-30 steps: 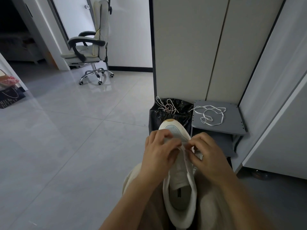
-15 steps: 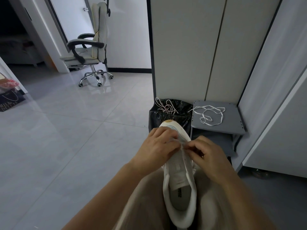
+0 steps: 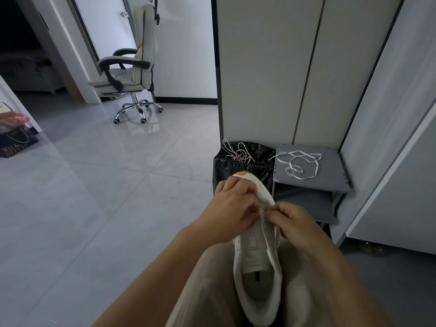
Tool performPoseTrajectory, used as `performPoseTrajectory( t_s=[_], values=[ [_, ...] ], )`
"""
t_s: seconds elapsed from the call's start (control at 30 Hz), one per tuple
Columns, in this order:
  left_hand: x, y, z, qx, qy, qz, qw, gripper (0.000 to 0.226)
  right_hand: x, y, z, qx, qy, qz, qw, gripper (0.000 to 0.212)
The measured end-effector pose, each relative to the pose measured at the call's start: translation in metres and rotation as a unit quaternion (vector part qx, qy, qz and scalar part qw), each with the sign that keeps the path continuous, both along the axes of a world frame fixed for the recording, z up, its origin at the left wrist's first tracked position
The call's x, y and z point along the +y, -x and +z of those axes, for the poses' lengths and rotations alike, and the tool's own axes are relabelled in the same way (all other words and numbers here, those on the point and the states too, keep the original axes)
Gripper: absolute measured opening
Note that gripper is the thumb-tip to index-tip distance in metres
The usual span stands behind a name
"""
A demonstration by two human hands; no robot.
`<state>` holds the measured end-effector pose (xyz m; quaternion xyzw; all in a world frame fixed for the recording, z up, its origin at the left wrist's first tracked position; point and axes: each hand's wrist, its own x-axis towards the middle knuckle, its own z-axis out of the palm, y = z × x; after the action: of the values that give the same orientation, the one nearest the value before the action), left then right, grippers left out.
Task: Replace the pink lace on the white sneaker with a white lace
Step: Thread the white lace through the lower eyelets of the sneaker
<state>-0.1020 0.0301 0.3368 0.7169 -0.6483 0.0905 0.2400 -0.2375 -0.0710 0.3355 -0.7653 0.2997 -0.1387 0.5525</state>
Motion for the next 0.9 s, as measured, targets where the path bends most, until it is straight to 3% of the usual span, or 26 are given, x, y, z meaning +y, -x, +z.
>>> performPoseTrajectory(
  t_s=[0.17, 0.3, 0.37, 0.47, 0.53, 0.67, 0.77, 0.9],
  values=[
    [-0.006, 0.0, 0.005, -0.037, -0.05, 0.033, 0.998, 0.034, 0.005, -0.004, -0.001, 0.031, 0.062, 0.0, 0.998, 0.024],
    [-0.005, 0.015, -0.007, -0.032, 0.007, 0.097, 0.995, 0.036, -0.002, -0.002, -0.001, -0.019, -0.102, -0.016, 0.994, 0.031],
    [-0.002, 0.025, -0.016, 0.047, 0.064, 0.132, 0.988, 0.029, -0.003, -0.001, -0.002, -0.038, -0.141, -0.013, 0.989, 0.034],
    [0.011, 0.031, -0.026, 0.277, 0.16, 0.192, 0.928, 0.018, -0.003, 0.0, -0.01, -0.027, 0.024, -0.01, 0.999, 0.023],
    [0.022, 0.032, -0.032, 0.371, 0.165, 0.219, 0.887, 0.023, -0.003, 0.003, -0.012, -0.065, 0.113, -0.001, 0.991, 0.006],
    [0.034, 0.036, -0.034, 0.455, 0.148, 0.189, 0.858, 0.011, -0.005, 0.004, -0.012, -0.113, 0.138, 0.054, 0.983, 0.021],
    [0.033, 0.034, -0.03, 0.461, 0.145, 0.184, 0.856, 0.009, -0.004, 0.001, -0.013, -0.121, 0.231, 0.058, 0.964, 0.02],
    [0.031, 0.034, -0.026, 0.47, 0.148, 0.178, 0.852, 0.011, -0.007, 0.0, -0.012, -0.115, 0.264, 0.05, 0.956, 0.012]
  ],
)
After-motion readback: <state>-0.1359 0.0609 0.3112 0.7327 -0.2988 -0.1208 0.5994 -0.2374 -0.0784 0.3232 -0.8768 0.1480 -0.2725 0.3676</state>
